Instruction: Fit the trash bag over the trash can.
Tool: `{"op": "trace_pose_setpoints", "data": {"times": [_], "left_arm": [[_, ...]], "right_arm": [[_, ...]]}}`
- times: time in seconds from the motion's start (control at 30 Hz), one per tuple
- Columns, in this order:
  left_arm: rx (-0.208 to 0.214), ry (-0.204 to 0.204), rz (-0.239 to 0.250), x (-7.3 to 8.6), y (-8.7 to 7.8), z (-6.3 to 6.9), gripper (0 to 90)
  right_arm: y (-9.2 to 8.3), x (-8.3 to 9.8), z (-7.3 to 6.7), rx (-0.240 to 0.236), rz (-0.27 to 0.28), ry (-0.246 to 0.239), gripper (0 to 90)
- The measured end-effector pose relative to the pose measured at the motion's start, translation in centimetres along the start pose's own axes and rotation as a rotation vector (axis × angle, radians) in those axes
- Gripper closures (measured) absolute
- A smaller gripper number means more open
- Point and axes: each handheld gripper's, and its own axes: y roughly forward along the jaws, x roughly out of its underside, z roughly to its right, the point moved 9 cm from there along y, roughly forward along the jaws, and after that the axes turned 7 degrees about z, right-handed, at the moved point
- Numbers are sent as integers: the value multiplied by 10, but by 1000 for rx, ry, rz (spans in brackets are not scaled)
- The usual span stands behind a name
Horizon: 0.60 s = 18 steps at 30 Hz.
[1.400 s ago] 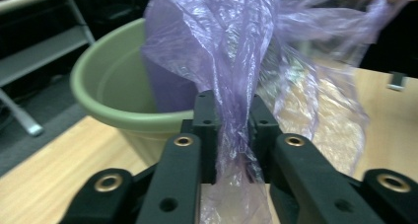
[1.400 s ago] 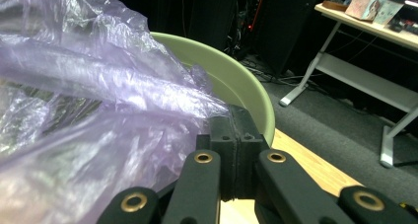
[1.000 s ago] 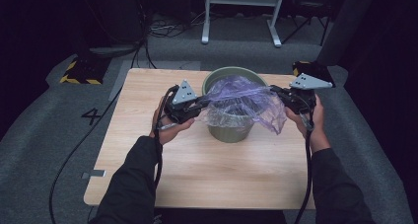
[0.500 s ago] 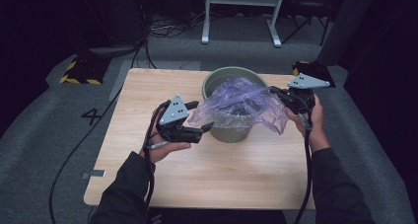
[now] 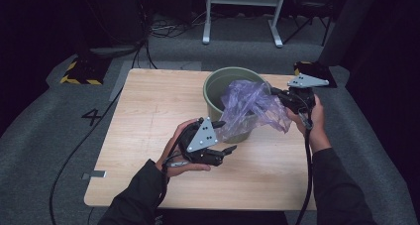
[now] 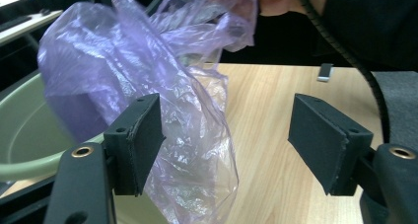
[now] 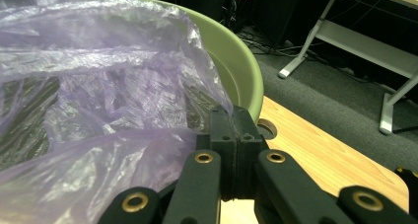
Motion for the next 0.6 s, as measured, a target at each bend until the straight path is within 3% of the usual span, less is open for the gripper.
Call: {"op": "trace_pose_setpoints", "data": {"times": [0.17,0.27,0.33,0.43,0.57,0.6], "left_arm": [[-85,-71,-16,13,-9,-32,346],[-147,-162,35,16,-21,-56,331],[-176,-201,61,16,-31,-67,298],[-172,-178,77,12,-38,-64,297],[-126,-92,80,-2,-36,-40,302],[-97,-70,80,-7,-33,-31,305]], "right_arm": [[-3,-2,0,0,9,2,900],[-4,-3,0,-3,14,2,900],[-4,-3,-1,-5,17,3,900],[-3,-3,-2,-8,15,0,900],[-3,-4,-3,-6,14,1,900],[-3,-4,-3,-5,13,1,900]]}}
